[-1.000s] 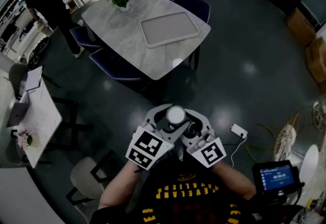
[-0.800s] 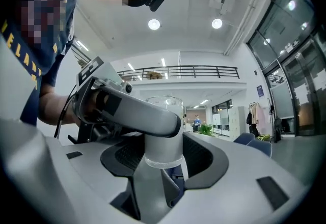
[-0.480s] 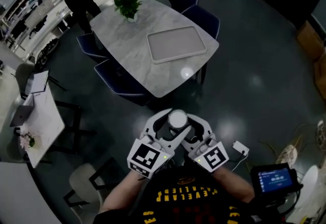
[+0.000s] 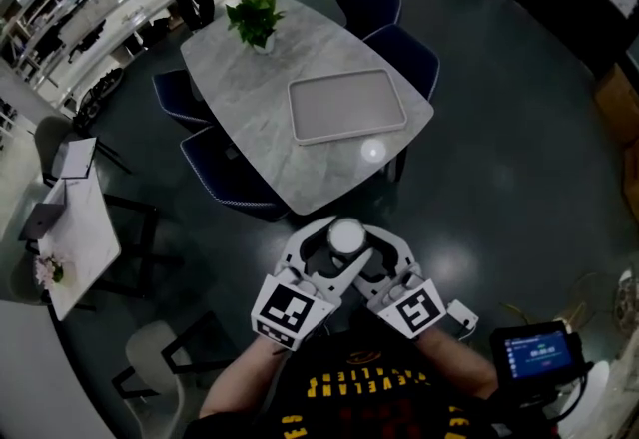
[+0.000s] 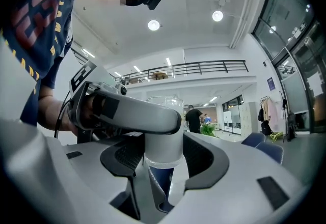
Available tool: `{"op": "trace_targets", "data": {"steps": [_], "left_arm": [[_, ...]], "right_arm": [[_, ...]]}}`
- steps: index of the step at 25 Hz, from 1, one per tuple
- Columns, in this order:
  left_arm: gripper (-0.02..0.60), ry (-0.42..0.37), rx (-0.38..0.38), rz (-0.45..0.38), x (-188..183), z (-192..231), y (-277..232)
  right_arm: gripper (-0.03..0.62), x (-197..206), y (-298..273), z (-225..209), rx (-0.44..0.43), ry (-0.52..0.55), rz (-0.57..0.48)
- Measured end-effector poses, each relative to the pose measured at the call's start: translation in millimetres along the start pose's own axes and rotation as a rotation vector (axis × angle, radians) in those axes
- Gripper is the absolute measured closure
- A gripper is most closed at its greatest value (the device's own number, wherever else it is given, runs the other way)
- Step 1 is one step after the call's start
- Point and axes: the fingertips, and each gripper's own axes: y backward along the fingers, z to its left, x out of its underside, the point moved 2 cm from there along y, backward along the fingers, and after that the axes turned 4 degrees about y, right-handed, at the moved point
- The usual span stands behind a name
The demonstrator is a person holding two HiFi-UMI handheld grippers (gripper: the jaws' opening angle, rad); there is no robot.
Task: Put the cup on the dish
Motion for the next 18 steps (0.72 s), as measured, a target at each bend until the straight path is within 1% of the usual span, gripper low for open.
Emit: {"op": "trace_targets", "data": {"steps": [5, 9, 11, 14, 16, 18], "left_arm": [[0.318, 0.017, -0.056, 0.012, -10.6, 13.5, -39.3], [0.318, 0.016, -0.121, -0.001, -14.2, 29.0, -53.5], [0.318, 0.022, -0.153, -0.005, -11.8, 38.8, -57.9], [0.318, 0.057, -0.192, 0.001, -13.5, 53.7, -71.3], [0.318, 0.069, -0.222, 0.008, -15.3, 66.5, -83.5], [0.318, 0.069, -0.245, 0.009, -16.4, 76.9, -87.1]], "right_arm": [[0.355, 3.5, -2.4, -41.0, -0.055, -0.001, 0.006], [0.355, 15.8, 9.5, -63.8, -0.08, -0.024, 0.033], [0.355, 24.4, 19.2, -79.4, -0.067, -0.05, 0.06], [0.355, 34.1, 31.0, -116.8, -0.035, -0.07, 0.098], [0.355, 40.6, 34.0, -144.9, -0.015, -0.075, 0.109], [0.355, 44.2, 35.1, -160.9, 0.002, -0.08, 0.108]]}}
